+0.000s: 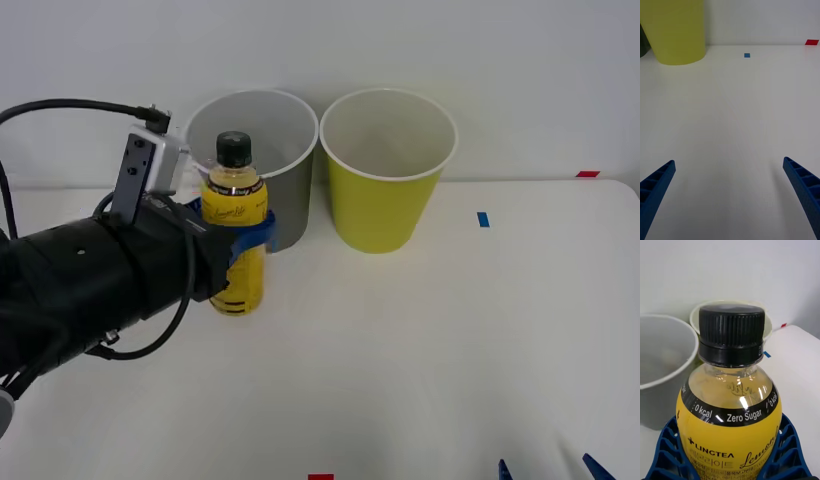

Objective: Put cans in the gray bin and PET bottles in the light green bin.

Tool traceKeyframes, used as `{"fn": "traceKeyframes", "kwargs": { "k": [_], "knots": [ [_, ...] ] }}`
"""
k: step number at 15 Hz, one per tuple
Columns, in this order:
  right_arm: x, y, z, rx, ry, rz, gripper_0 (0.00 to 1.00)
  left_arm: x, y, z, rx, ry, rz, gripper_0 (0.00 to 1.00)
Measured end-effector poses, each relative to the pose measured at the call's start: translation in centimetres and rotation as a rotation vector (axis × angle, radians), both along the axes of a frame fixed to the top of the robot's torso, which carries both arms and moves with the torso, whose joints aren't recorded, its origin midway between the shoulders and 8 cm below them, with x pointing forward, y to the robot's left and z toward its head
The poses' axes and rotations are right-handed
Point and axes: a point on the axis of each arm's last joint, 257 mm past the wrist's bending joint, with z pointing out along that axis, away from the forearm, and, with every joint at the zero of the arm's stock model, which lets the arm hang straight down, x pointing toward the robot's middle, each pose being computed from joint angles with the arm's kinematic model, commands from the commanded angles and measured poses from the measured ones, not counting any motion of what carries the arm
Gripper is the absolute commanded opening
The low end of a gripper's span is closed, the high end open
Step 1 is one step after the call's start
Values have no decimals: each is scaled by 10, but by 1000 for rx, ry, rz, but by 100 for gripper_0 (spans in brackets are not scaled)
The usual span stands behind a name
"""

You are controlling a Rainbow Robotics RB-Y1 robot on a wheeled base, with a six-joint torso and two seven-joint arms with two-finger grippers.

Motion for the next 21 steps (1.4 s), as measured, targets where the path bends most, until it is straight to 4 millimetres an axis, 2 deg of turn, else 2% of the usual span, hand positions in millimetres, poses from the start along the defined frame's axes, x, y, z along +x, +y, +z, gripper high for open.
{"fn": "traceKeyframes", "kwargs": {
  "k": [3,7,10,13,16,18,21],
  "knots": [
    [0,0,0,0,0,0,100,8,7,22,33,-33,13,0],
    [0,0,0,0,0,0,100,14,4,42,17,-72,15,0],
    [0,0,0,0,0,0,100,35,-4,73,-9,-123,10,0],
    [0,0,0,0,0,0,100,55,-26,98,-98,-110,-61,0],
    [0,0,0,0,0,0,100,60,-49,120,-158,-104,-138,0],
    [0,0,0,0,0,0,100,67,-65,128,-184,-113,-164,0],
    [0,0,0,0,0,0,100,92,-78,129,-160,-139,-181,0]
  ]
}}
